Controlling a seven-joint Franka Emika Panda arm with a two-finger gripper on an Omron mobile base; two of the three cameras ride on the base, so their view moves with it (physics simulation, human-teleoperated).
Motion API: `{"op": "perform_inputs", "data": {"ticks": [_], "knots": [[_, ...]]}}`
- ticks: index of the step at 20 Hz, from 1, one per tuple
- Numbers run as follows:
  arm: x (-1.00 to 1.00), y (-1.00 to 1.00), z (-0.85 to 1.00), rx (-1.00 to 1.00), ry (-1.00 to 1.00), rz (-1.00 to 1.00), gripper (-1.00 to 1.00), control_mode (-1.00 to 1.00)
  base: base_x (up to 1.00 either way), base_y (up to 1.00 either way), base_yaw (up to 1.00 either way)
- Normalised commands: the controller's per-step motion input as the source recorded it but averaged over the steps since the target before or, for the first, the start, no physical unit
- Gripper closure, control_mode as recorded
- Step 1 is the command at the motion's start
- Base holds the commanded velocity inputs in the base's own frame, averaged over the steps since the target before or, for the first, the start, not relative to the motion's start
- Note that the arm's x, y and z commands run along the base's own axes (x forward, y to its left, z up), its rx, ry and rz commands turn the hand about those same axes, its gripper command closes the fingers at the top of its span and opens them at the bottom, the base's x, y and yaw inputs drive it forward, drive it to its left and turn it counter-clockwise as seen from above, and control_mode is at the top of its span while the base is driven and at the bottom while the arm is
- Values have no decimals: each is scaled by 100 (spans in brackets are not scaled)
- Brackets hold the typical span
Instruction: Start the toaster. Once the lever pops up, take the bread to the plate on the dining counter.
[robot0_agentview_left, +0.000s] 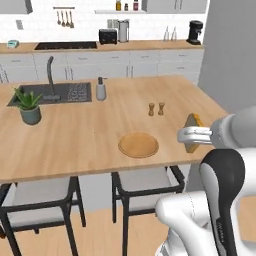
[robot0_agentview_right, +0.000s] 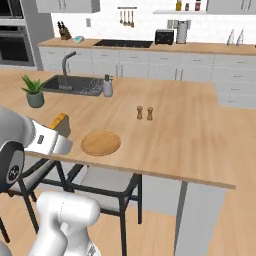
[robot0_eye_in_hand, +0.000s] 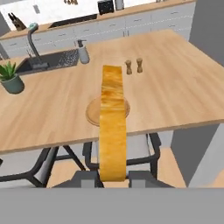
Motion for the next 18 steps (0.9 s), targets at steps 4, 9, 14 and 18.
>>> {"op": "perform_inputs", "data": {"ticks": [4,9,14,18], "knots": [[0,0,0,0,0,0,100,100,31,32,-42],[0,0,0,0,0,0,100,100,31,28,-41],[0,0,0,0,0,0,100,100,32,22,-22],[0,0,0,0,0,0,100,100,0,0,0]]}}
